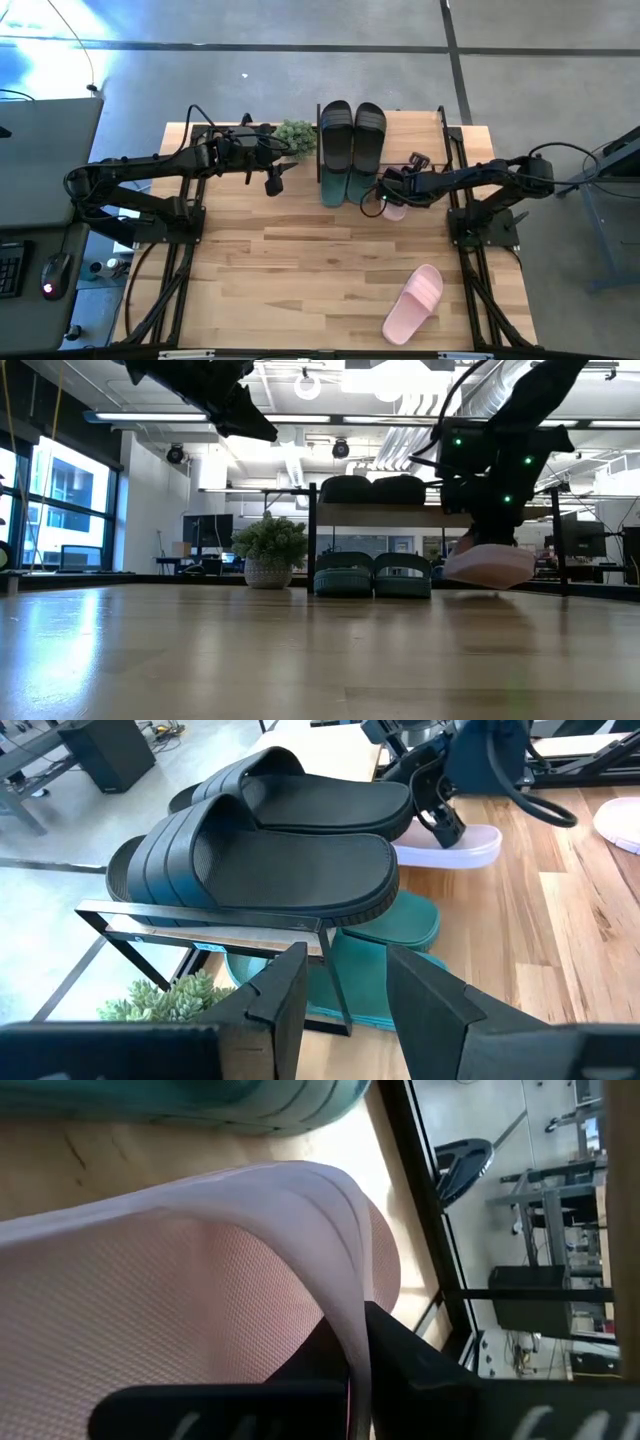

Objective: Pick and place slides into the shelf
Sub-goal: Put the left pink slide under the shelf

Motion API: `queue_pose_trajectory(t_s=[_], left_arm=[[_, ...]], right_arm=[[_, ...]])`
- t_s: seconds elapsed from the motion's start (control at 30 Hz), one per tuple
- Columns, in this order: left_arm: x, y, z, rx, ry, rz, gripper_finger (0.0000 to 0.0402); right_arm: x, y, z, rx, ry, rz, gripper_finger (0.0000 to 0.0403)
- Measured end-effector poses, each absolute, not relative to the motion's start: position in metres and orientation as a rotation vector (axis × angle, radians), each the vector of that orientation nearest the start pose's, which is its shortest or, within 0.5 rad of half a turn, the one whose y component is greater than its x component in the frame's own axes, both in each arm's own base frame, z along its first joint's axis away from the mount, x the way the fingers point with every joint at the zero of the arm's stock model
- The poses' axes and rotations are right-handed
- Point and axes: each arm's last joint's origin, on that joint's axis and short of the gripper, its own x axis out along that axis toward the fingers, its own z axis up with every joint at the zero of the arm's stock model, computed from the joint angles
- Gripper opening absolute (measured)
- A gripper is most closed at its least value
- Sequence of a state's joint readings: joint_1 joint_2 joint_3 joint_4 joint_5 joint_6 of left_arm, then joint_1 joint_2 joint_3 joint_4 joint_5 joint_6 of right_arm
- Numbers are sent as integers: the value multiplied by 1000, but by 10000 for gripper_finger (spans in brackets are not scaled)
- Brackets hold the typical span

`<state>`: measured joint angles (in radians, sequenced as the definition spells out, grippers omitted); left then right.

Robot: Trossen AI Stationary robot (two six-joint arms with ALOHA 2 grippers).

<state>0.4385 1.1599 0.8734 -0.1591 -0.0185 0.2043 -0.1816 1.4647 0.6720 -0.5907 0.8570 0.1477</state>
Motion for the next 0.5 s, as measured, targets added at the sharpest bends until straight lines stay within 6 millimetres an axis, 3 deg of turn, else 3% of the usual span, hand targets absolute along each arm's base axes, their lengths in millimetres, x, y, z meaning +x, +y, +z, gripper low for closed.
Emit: queue_pose_trajectory(t_s=[0.33,0.5], left_arm=[[230,108,292,104,483,402,122],[230,108,292,104,483,402,122]], right_arm=[[220,-71,138,-366,1324,-928,0],[222,-75,128,-426,1345,-998,0]])
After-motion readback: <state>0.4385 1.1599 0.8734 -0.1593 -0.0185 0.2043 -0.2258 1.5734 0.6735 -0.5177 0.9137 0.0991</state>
